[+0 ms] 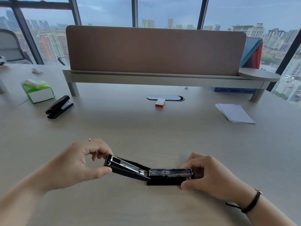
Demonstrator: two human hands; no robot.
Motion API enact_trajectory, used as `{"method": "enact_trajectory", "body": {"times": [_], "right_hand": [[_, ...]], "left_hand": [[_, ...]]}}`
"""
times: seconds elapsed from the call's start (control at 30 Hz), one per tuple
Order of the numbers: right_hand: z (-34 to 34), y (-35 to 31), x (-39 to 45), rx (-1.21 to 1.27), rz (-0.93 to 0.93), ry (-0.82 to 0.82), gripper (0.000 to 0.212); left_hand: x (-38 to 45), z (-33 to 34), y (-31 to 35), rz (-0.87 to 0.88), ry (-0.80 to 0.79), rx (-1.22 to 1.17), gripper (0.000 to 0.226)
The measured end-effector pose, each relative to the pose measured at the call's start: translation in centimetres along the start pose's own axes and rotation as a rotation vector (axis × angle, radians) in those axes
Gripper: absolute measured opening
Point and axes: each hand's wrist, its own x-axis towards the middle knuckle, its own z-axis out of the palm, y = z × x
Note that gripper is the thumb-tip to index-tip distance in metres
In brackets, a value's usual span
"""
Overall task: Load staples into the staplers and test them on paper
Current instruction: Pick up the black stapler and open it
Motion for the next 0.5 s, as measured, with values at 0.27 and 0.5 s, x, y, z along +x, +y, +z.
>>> {"method": "enact_trajectory", "body": {"times": [0.27, 0.5], "right_hand": [[0.0, -0.1, 0.0, 0.03, 0.005, -0.004, 0.028], [-0.1, -0.1, 0.0, 0.025, 0.0, -0.003, 0.028]], "left_hand": [[-0.8, 1.7, -2.0, -0.114, -0.1, 0.065, 0.019], [-0.7, 1.7, -2.2, -0.121, -0.091, 0.091, 0.02]]}}
